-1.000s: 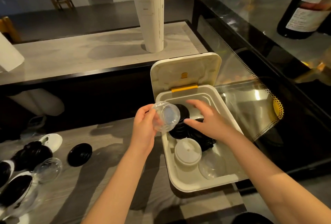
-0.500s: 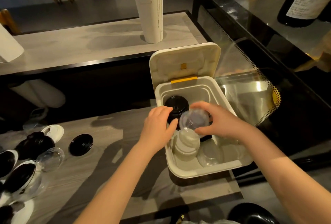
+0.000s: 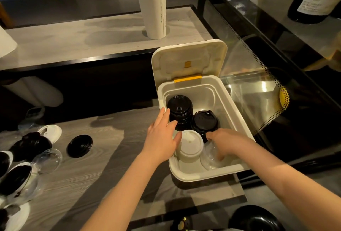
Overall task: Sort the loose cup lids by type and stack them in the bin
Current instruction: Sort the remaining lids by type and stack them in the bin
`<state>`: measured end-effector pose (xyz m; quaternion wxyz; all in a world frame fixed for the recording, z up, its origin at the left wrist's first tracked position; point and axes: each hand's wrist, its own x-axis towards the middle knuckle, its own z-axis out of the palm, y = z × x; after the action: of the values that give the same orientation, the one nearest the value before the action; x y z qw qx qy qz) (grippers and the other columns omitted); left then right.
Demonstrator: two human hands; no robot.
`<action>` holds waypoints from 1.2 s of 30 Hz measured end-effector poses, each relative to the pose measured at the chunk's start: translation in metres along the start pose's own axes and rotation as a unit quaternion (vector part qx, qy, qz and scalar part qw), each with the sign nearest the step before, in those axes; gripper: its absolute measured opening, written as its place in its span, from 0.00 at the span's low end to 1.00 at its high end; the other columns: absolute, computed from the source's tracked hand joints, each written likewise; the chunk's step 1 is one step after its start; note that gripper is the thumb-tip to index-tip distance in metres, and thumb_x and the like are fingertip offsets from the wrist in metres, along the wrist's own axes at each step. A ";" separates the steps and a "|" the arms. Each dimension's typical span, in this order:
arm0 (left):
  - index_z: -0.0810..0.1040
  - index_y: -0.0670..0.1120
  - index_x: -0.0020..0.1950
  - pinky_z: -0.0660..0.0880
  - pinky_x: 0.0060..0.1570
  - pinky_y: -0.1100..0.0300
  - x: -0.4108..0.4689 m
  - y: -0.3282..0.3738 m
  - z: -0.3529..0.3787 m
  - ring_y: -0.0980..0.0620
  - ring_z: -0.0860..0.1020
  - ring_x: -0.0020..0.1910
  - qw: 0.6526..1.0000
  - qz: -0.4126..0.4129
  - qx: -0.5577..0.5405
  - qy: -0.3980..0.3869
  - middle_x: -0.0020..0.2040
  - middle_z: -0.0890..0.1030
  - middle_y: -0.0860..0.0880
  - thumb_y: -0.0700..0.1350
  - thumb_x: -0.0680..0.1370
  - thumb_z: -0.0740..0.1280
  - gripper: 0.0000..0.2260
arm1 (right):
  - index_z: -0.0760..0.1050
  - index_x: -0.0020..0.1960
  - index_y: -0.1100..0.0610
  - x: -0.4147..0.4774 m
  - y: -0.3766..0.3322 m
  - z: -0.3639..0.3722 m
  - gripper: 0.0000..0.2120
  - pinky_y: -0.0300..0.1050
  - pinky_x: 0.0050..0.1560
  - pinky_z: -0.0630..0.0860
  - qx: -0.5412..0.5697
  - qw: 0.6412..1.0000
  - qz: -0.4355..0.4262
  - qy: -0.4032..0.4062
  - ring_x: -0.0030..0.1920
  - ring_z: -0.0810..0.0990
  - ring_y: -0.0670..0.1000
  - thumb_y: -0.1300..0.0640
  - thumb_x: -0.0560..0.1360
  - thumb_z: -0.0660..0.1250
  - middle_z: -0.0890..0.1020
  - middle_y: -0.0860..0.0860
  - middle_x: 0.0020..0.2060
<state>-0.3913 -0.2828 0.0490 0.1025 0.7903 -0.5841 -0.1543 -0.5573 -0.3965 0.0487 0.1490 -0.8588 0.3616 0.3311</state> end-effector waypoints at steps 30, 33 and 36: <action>0.57 0.50 0.76 0.48 0.73 0.47 -0.004 -0.024 -0.027 0.51 0.42 0.77 0.998 0.003 0.000 0.056 0.78 0.50 0.50 0.55 0.81 0.54 0.24 | 0.71 0.62 0.52 -0.015 -0.027 -0.026 0.21 0.46 0.46 0.73 0.130 0.944 -0.034 0.302 0.52 0.76 0.51 0.41 0.75 0.63 0.78 0.49 0.53; 0.58 0.50 0.75 0.50 0.73 0.46 -0.012 -0.049 -0.043 0.51 0.43 0.77 0.997 -0.036 0.021 0.061 0.78 0.51 0.50 0.56 0.81 0.55 0.24 | 0.70 0.66 0.52 -0.014 -0.058 -0.043 0.22 0.48 0.50 0.75 0.160 0.910 -0.087 0.373 0.56 0.76 0.51 0.43 0.76 0.63 0.77 0.49 0.56; 0.59 0.49 0.75 0.50 0.73 0.45 -0.027 -0.080 -0.057 0.50 0.44 0.77 0.995 -0.085 0.024 0.045 0.78 0.51 0.50 0.56 0.80 0.56 0.25 | 0.69 0.68 0.51 -0.006 -0.096 -0.060 0.22 0.48 0.53 0.75 0.142 0.903 -0.128 0.386 0.60 0.74 0.51 0.43 0.77 0.62 0.76 0.48 0.59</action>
<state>-0.3065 -0.2344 0.0776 0.0959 0.8454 -0.5132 -0.1130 -0.4636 -0.3562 0.0983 0.1599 -0.9279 0.3208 -0.1029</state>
